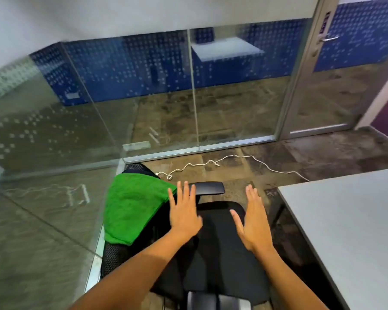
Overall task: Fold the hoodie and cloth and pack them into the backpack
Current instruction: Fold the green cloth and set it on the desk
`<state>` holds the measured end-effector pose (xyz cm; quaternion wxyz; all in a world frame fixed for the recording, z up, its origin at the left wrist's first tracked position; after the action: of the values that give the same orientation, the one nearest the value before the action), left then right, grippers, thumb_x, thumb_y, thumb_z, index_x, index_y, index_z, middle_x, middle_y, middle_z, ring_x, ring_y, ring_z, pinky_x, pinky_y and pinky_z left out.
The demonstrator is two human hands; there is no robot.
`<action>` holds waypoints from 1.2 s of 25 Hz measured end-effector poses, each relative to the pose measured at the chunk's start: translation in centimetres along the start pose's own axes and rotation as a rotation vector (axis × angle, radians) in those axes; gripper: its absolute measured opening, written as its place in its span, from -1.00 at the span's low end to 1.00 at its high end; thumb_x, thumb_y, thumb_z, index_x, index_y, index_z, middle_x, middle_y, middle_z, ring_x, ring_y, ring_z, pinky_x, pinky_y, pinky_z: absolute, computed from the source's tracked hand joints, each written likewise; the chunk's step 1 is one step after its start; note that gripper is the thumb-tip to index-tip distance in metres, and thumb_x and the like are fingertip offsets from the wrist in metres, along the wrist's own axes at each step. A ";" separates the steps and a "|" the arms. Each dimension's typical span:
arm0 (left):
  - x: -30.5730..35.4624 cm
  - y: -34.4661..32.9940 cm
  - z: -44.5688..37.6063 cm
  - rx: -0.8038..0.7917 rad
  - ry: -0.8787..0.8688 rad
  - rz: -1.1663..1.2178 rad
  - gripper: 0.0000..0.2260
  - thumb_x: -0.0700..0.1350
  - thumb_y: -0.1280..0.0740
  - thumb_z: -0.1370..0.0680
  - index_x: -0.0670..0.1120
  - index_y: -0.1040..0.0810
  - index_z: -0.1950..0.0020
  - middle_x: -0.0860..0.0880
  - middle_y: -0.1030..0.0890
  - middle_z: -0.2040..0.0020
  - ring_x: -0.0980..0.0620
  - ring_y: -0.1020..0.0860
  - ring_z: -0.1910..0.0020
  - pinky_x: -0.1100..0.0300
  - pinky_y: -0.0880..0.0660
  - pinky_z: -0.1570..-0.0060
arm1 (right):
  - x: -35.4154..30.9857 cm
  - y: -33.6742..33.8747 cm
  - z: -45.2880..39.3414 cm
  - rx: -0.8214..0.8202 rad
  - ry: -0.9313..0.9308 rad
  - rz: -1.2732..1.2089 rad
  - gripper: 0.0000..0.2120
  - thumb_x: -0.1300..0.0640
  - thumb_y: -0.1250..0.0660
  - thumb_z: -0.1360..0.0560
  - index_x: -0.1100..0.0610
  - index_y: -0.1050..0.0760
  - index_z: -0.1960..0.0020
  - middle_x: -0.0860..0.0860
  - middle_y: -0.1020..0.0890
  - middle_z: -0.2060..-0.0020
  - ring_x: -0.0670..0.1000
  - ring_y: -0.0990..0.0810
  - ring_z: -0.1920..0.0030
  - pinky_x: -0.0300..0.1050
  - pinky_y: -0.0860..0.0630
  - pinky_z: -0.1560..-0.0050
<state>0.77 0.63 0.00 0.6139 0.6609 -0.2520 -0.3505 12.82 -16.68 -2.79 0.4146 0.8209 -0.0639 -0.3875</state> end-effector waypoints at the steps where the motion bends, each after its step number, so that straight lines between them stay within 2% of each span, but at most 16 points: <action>1: -2.3 -0.6 0.4 -0.050 0.062 -0.100 -0.11 0.19 -0.32 -0.50 -0.13 0.09 -0.63 -0.18 0.05 -0.63 -0.24 0.12 -0.61 -0.35 0.28 -0.47 | -1.0 -1.4 -0.2 -0.029 0.015 -0.013 -0.24 -0.21 -0.13 -0.63 0.11 0.12 -0.64 -0.02 0.02 -0.63 -0.06 0.10 -0.62 -0.07 0.06 -0.60; 4: -8.4 -2.6 2.2 -0.125 0.187 -0.216 -0.21 0.09 -0.36 -0.50 -0.15 -0.04 -0.57 -0.15 -0.17 -0.49 -0.20 -0.18 -0.49 -0.27 0.00 -0.49 | -3.4 -4.8 -0.5 -0.165 0.047 -0.009 -0.24 -0.22 -0.13 -0.63 0.07 0.14 -0.64 -0.08 0.03 -0.63 -0.13 0.09 -0.61 -0.20 0.07 -0.58; 7: -11.5 -3.2 3.1 -0.140 0.188 -0.237 -0.39 0.00 -0.29 -0.54 -0.15 -0.14 -0.50 -0.11 -0.26 -0.36 -0.14 -0.27 -0.37 -0.12 -0.17 -0.40 | -5.3 -7.6 -0.8 -0.248 0.086 -0.022 -0.26 -0.24 -0.12 -0.63 0.06 0.10 -0.64 -0.12 0.00 -0.60 -0.15 0.05 -0.60 -0.32 0.07 -0.53; 9: -13.2 -3.3 2.8 -0.147 0.196 -0.278 -0.51 -0.02 -0.26 -0.55 -0.12 -0.25 -0.43 -0.10 -0.31 -0.31 -0.13 -0.29 -0.35 -0.09 -0.19 -0.37 | -6.1 -9.0 -0.9 -0.313 0.095 -0.035 -0.28 -0.21 -0.15 -0.64 0.04 0.07 -0.64 -0.13 -0.05 -0.59 -0.14 -0.01 -0.59 -0.26 -0.01 -0.55; 11: -14.1 -2.8 2.4 -0.158 0.204 -0.250 -0.64 -0.05 -0.23 -0.55 -0.07 -0.36 -0.34 -0.08 -0.36 -0.26 -0.12 -0.33 -0.31 -0.09 -0.20 -0.34 | -7.2 -10.0 -1.0 -0.354 0.116 -0.066 -0.32 -0.10 -0.22 -0.62 0.02 0.02 -0.62 -0.10 -0.14 -0.59 -0.10 -0.11 -0.58 -0.10 -0.18 -0.55; 13: -13.3 -1.3 1.9 -0.130 0.208 -0.130 -0.68 -0.05 -0.25 -0.55 -0.02 -0.40 -0.31 -0.06 -0.42 -0.24 -0.10 -0.39 -0.27 -0.10 -0.25 -0.29 | -8.3 -10.4 -1.1 -0.400 0.131 -0.135 -0.29 -0.04 -0.30 -0.58 -0.01 -0.03 -0.61 -0.10 -0.22 -0.55 -0.09 -0.20 -0.54 -0.01 -0.30 -0.48; 15: -12.0 0.9 1.3 -0.077 0.226 0.035 -0.65 -0.08 -0.28 -0.54 0.02 -0.39 -0.32 -0.05 -0.47 -0.25 -0.08 -0.44 -0.26 -0.06 -0.33 -0.23 | -9.4 -10.6 -1.3 -0.416 0.138 -0.193 -0.23 -0.08 -0.38 -0.53 -0.02 -0.05 -0.60 -0.14 -0.22 -0.53 -0.16 -0.21 -0.51 -0.01 -0.31 -0.47; 18: -9.7 4.4 0.7 0.030 0.191 0.276 -0.68 -0.14 -0.24 -0.56 0.01 -0.39 -0.32 -0.05 -0.50 -0.21 -0.10 -0.49 -0.24 -0.02 -0.40 -0.16 | -11.1 -10.4 -2.1 -0.383 0.122 -0.328 -0.02 -0.21 -0.50 -0.39 -0.03 -0.02 -0.60 -0.15 -0.14 -0.57 -0.20 -0.11 -0.56 -0.11 -0.19 -0.53; 20: -7.6 6.3 1.0 0.109 0.064 0.450 -0.73 -0.14 -0.23 -0.57 0.00 -0.41 -0.27 -0.04 -0.52 -0.15 -0.10 -0.52 -0.16 -0.02 -0.42 -0.13 | -12.0 -10.0 -2.6 -0.322 0.131 -0.444 0.01 -0.08 -0.56 -0.36 -0.02 -0.01 -0.60 -0.09 -0.14 -0.58 -0.16 -0.11 -0.57 -0.19 -0.13 -0.53; 21: -6.5 6.9 1.2 0.132 -0.024 0.545 -0.77 -0.14 -0.23 -0.57 -0.01 -0.42 -0.22 -0.02 -0.52 -0.12 -0.09 -0.52 -0.12 -0.02 -0.42 -0.12 | -12.5 -9.4 -2.8 -0.264 0.102 -0.522 -0.10 0.05 -0.52 -0.42 0.00 -0.06 -0.58 -0.06 -0.22 -0.56 -0.15 -0.19 -0.55 -0.19 -0.17 -0.52; 23: -4.8 7.6 1.5 0.162 -0.189 0.674 -0.89 -0.11 -0.23 -0.58 -0.01 -0.42 -0.09 0.03 -0.52 -0.03 -0.06 -0.51 -0.06 0.00 -0.38 -0.09 | -12.5 -7.9 -3.2 -0.080 -0.003 -0.679 -0.53 0.17 -0.35 -0.56 -0.04 -0.33 -0.42 -0.07 -0.49 -0.34 -0.14 -0.48 -0.35 -0.13 -0.41 -0.39; 24: -4.3 7.6 1.4 0.166 -0.253 0.710 -0.94 -0.05 -0.22 -0.60 0.00 -0.41 -0.04 0.06 -0.52 0.00 -0.03 -0.50 -0.06 0.01 -0.36 -0.11 | -12.1 -7.1 -3.4 0.006 -0.028 -0.699 -0.71 0.15 -0.28 -0.58 -0.06 -0.43 -0.28 -0.09 -0.58 -0.17 -0.11 -0.57 -0.18 -0.07 -0.51 -0.24; 25: -4.1 7.4 1.2 0.158 -0.292 0.738 -0.90 0.03 -0.20 -0.61 0.02 -0.41 -0.03 0.09 -0.51 0.02 0.02 -0.48 -0.06 0.03 -0.34 -0.14 | -11.4 -6.5 -3.6 0.050 -0.027 -0.639 -0.81 0.13 -0.25 -0.57 -0.04 -0.48 -0.16 -0.12 -0.62 -0.01 -0.10 -0.60 -0.02 -0.05 -0.55 -0.07; 26: -4.2 7.0 1.0 0.140 -0.306 0.771 -0.82 0.11 -0.17 -0.62 0.03 -0.42 -0.06 0.12 -0.50 0.01 0.06 -0.46 -0.08 0.06 -0.31 -0.17 | -10.5 -5.9 -3.7 0.055 -0.040 -0.599 -0.87 0.16 -0.26 -0.56 0.00 -0.48 -0.08 -0.14 -0.61 0.10 -0.13 -0.59 0.09 -0.10 -0.52 0.06; 28: -5.4 5.7 0.3 0.119 -0.269 0.792 -0.70 0.23 -0.12 -0.62 0.04 -0.42 -0.14 0.12 -0.49 -0.07 0.07 -0.43 -0.14 0.07 -0.26 -0.23 | -8.5 -4.9 -3.7 0.097 -0.097 -0.513 -0.79 0.35 -0.30 -0.54 0.06 -0.48 -0.04 -0.20 -0.60 0.13 -0.19 -0.57 0.14 -0.30 -0.46 0.12; 30: -8.2 3.5 -1.2 0.109 -0.202 0.612 -0.61 0.28 -0.12 -0.60 0.01 -0.40 -0.22 0.06 -0.47 -0.15 0.02 -0.41 -0.24 -0.01 -0.23 -0.33 | -6.5 -4.1 -3.7 0.201 -0.186 -0.466 -0.69 0.46 -0.28 -0.51 0.08 -0.49 -0.05 -0.29 -0.60 0.13 -0.24 -0.56 0.14 -0.45 -0.41 0.12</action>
<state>-3.15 7.24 4.69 0.6265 0.5482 -0.5169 -0.1995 9.92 -8.94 -0.65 0.2228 0.8114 0.0509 -0.5379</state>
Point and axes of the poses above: each hand's wrist, its own z-axis away from the middle knuckle, its own y-axis out of the back of the hand, x = y × z, the point moved 1 cm from there along -z, towards the middle knuckle
